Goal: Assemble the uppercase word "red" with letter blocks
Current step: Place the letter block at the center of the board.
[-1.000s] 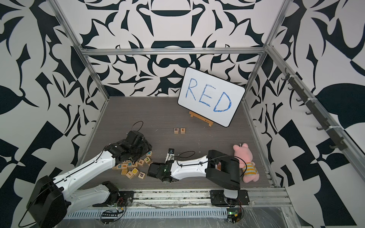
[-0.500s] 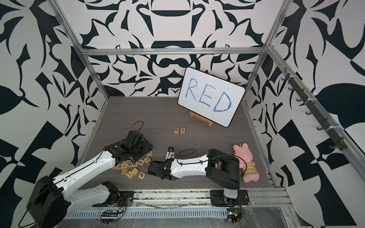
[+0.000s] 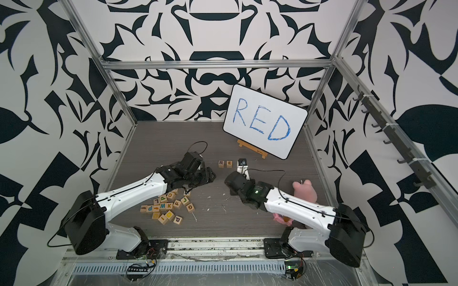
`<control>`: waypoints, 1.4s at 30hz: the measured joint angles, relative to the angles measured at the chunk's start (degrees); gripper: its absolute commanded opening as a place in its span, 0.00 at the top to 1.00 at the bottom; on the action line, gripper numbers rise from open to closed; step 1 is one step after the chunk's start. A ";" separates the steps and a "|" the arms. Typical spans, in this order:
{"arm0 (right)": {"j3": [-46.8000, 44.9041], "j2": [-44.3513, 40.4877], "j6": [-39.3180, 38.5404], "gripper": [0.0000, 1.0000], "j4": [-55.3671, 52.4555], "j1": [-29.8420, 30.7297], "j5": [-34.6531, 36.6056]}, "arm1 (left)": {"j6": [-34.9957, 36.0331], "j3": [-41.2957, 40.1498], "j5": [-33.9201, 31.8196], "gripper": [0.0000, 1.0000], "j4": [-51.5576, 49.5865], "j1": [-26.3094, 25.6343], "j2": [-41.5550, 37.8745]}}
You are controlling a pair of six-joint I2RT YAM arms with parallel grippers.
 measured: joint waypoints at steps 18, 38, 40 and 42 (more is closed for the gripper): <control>16.79 32.11 -17.90 0.99 5.49 -17.99 -11.76 | -1.68 2.34 0.98 0.34 5.75 3.17 5.99; 23.10 41.13 -14.51 0.85 8.96 -20.63 -10.64 | -5.07 1.25 4.92 0.35 8.63 3.56 9.88; 23.10 41.79 -14.36 0.84 8.98 -20.63 -11.08 | -5.22 1.27 5.44 0.35 8.63 3.56 10.60; 23.10 42.42 -14.14 0.81 8.98 -20.63 -11.65 | -5.33 1.36 5.90 0.35 8.59 3.56 10.97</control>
